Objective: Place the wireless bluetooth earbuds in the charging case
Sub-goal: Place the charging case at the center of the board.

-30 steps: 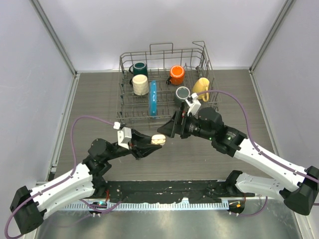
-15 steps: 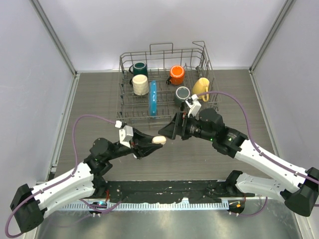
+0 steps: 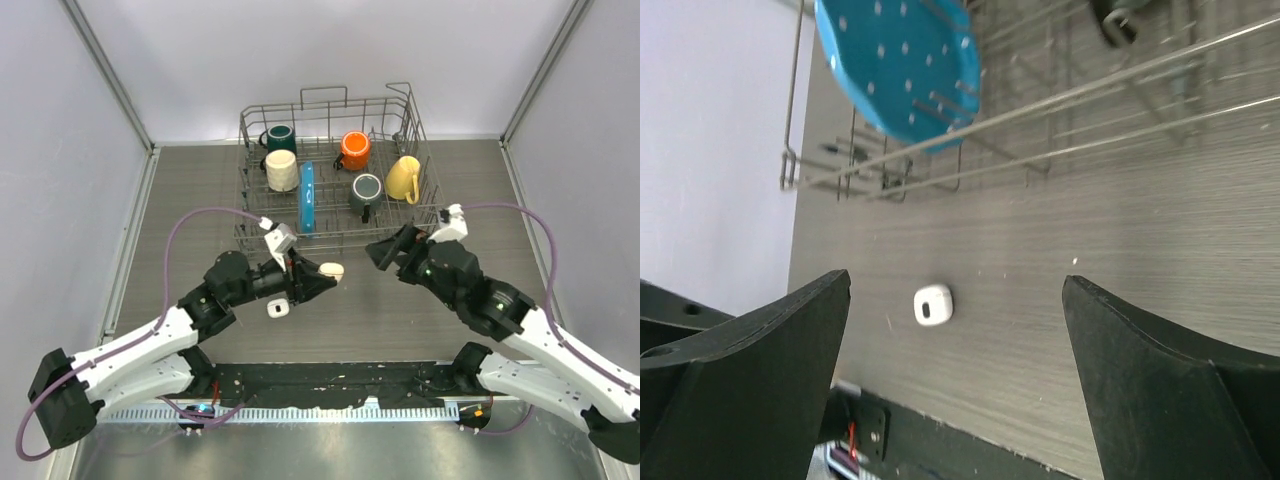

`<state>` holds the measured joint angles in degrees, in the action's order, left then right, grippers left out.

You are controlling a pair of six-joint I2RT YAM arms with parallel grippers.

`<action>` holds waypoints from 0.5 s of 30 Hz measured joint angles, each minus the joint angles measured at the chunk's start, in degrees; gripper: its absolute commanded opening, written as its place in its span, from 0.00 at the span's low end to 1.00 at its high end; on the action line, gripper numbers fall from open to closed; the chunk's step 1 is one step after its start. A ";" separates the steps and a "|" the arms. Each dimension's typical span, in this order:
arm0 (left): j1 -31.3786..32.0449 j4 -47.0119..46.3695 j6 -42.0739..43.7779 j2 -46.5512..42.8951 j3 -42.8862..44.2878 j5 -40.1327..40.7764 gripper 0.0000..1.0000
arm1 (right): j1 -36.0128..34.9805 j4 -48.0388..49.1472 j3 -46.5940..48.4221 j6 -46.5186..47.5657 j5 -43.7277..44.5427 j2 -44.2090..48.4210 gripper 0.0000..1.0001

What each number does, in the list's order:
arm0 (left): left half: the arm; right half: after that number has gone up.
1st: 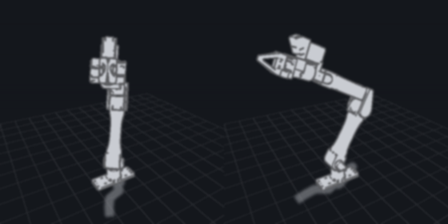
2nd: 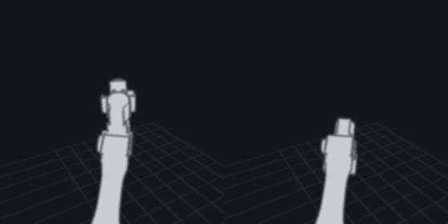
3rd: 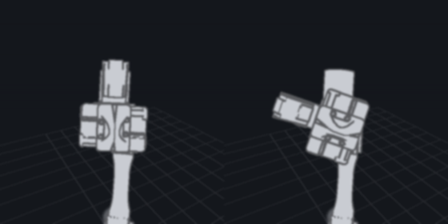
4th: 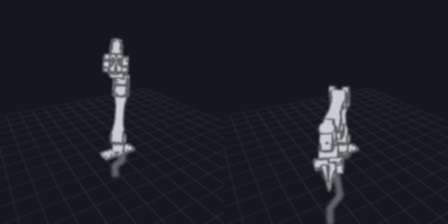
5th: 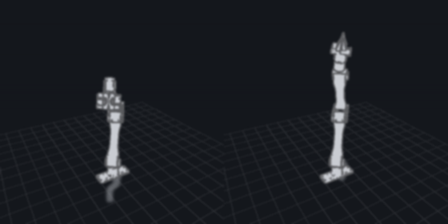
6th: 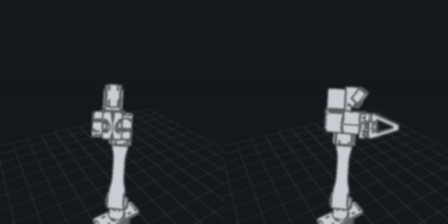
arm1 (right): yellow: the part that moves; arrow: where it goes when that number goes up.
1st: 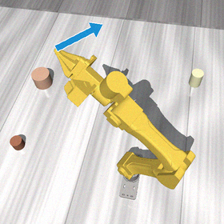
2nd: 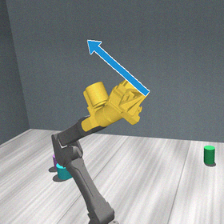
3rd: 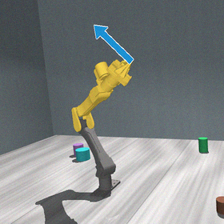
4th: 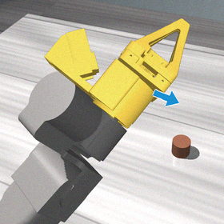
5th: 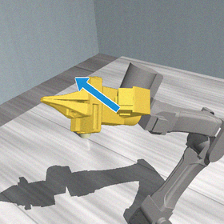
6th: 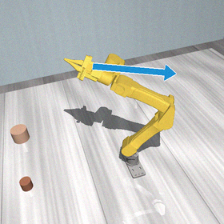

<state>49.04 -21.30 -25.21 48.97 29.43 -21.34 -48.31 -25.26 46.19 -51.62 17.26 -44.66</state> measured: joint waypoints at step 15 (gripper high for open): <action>6.80 14.34 -9.44 26.43 7.26 10.19 0.00 | 0.02 -4.04 -4.87 -5.05 15.28 13.57 0.93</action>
<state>55.83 -6.96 -34.65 75.40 36.69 -11.16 -48.29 -29.30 41.32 -56.66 32.53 -31.09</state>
